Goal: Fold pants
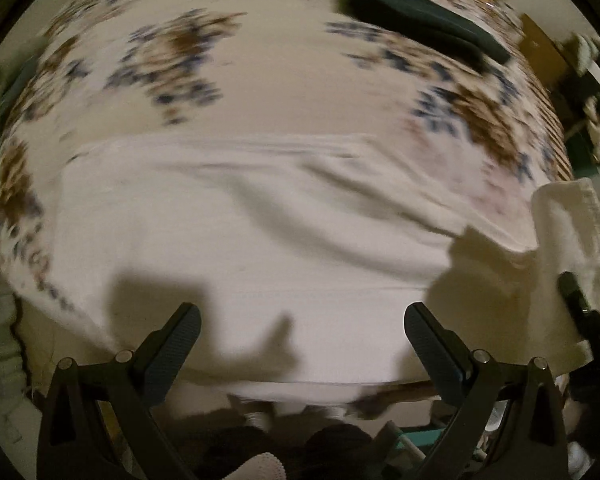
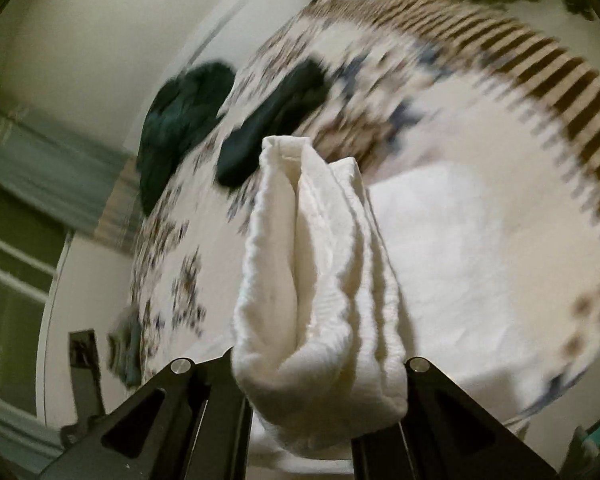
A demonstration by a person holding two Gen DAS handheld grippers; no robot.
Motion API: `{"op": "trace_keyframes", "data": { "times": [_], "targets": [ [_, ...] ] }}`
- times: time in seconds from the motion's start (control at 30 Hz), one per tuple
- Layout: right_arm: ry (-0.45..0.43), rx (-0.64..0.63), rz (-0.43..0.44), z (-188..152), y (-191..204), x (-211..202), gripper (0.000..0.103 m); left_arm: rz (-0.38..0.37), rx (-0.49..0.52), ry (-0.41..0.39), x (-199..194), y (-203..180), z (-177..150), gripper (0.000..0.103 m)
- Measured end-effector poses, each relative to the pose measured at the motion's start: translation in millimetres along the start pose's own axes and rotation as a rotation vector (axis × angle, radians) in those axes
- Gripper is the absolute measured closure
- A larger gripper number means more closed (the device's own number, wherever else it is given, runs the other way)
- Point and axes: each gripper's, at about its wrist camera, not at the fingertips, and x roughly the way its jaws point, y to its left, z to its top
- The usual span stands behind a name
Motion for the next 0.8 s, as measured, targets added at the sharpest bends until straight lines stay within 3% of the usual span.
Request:
{"op": "trace_keyframes", "data": {
  "times": [0.17,0.27,0.33,0.4,0.5,0.6,0.67,0.8],
  "targets": [
    [0.128,-0.112,-0.027,-57,42,79,0.098,0.044,-0.095,0.016,4,69,-11,0.0],
    [0.199,-0.195,-0.101,-85,58,122,0.095,0.063,-0.133,0.017,3,96,-19,0.0],
    [0.275,-0.192,-0.171,-94,57,148,0.085,0.072,-0.144,0.013,2,105,-22,0.0],
    [0.381,-0.161,-0.149,-103,58,160,0.048,0.077,-0.153,0.01,0,111,-23,0.0],
    [0.443,-0.147,-0.035,-102,64,145,0.041,0.057,-0.165,-0.001,-5,111,-20,0.0],
    [0.435,-0.104,0.003,-90,53,113,0.032,0.014,-0.163,-0.018,-6,97,-14,0.0],
    [0.404,-0.081,-0.023,-80,36,92,0.027,-0.027,-0.159,-0.019,-1,81,-8,0.0],
    [0.346,-0.049,-0.203,-56,-8,60,0.027,-0.073,-0.119,0.005,23,41,1,0.0]
  ]
}}
